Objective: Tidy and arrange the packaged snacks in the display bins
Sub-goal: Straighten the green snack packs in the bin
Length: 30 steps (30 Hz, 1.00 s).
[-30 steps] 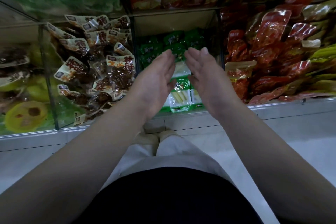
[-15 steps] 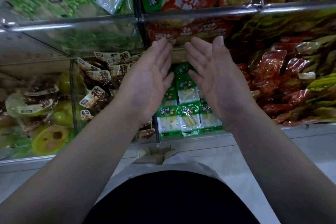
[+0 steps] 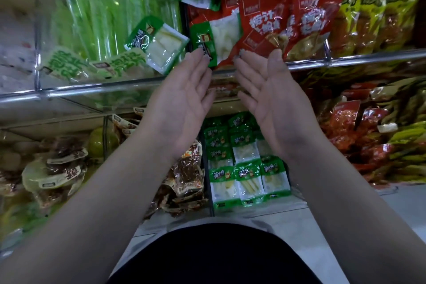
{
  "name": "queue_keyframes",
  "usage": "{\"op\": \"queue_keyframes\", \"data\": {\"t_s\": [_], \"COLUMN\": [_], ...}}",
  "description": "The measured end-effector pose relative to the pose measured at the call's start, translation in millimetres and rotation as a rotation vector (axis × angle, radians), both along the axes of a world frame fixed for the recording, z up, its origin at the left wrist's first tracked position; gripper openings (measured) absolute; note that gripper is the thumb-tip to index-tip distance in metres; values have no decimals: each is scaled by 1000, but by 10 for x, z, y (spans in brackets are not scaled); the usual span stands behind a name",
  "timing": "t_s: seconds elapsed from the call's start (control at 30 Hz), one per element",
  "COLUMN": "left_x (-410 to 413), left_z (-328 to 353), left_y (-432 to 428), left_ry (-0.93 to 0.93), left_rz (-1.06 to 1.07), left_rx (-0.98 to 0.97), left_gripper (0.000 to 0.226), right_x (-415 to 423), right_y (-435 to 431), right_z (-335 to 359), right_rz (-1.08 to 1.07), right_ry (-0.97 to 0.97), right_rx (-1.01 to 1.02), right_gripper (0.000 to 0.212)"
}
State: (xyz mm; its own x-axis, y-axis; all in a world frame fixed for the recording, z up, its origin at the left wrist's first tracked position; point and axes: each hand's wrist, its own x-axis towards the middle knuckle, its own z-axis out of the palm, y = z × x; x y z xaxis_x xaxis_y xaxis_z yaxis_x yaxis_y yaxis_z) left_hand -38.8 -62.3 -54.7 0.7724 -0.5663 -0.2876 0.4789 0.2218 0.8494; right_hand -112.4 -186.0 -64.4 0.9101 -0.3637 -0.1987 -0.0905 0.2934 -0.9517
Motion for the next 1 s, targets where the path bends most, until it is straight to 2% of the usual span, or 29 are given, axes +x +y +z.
{"op": "queue_keyframes", "data": {"t_s": [0.27, 0.33, 0.5, 0.6, 0.73, 0.9, 1.0], "left_x": [200, 262, 394, 427, 425, 425, 429], "left_z": [122, 155, 231, 216, 170, 142, 95], "left_y": [-46, -69, -181, -198, -204, -232, -223], "left_ry": [142, 197, 356, 388, 379, 381, 367], "left_rz": [17, 14, 41, 37, 30, 20, -5], "left_rx": [6, -16, -39, -56, -107, -109, -108], "left_gripper": [56, 53, 59, 40, 44, 43, 40], "right_x": [252, 362, 714, 913, 1054, 1045, 1045], "right_y": [-1, -48, -175, -260, -350, -366, -364], "right_z": [200, 273, 401, 370, 292, 196, 153], "right_rz": [7, -14, -41, -7, 90, 172, 153], "right_ry": [-49, -55, -7, 118, 258, 292, 318], "right_rx": [-109, -234, -563, -734, -1005, -1207, -1231], "right_gripper": [68, 66, 45, 29, 42, 41, 23]}}
